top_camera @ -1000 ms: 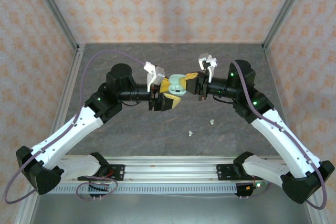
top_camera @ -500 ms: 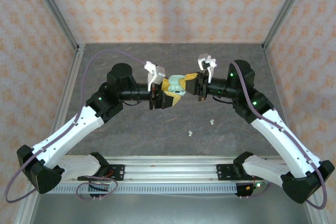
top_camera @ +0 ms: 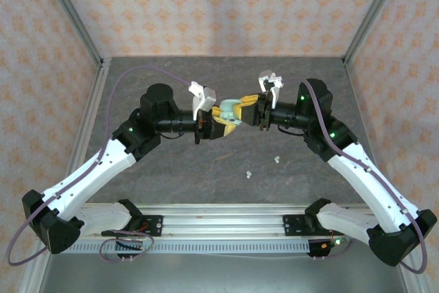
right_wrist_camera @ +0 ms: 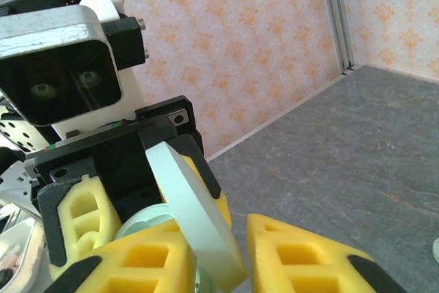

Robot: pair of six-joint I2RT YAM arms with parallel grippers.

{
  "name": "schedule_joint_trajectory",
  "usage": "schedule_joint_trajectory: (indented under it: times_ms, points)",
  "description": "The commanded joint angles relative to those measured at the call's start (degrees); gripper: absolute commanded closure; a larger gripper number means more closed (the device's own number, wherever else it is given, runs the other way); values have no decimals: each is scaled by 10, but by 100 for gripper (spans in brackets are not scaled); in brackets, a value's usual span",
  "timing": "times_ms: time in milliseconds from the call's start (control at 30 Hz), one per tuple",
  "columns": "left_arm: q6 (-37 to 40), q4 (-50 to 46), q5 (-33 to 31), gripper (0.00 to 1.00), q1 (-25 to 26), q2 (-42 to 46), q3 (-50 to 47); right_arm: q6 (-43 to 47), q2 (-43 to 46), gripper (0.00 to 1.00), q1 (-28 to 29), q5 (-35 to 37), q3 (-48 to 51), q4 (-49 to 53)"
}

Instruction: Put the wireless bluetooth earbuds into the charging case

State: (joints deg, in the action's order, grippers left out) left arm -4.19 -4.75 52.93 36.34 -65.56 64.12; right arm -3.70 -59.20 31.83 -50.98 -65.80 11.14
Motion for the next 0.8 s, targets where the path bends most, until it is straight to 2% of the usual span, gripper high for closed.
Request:
schedule_joint_trajectory:
  times_ms: [0, 233, 367, 600, 767]
  points:
    - [23, 0, -24, 86, -3, 18, -8, -14, 8, 66, 4, -7, 3, -23]
    - [33, -32, -73, 86, -4, 19, -11, -82, 28, 46, 3, 10, -3, -19]
    - [29, -38, -91, 86, -8, 21, -23, -152, 47, 39, 3, 76, -18, 51]
    - [22, -28, -106, 87, -16, 35, -51, -227, 85, 39, 4, 203, -38, 232]
    - [14, -19, -93, 87, -19, 39, -60, -209, 106, 40, 8, 143, 2, 203]
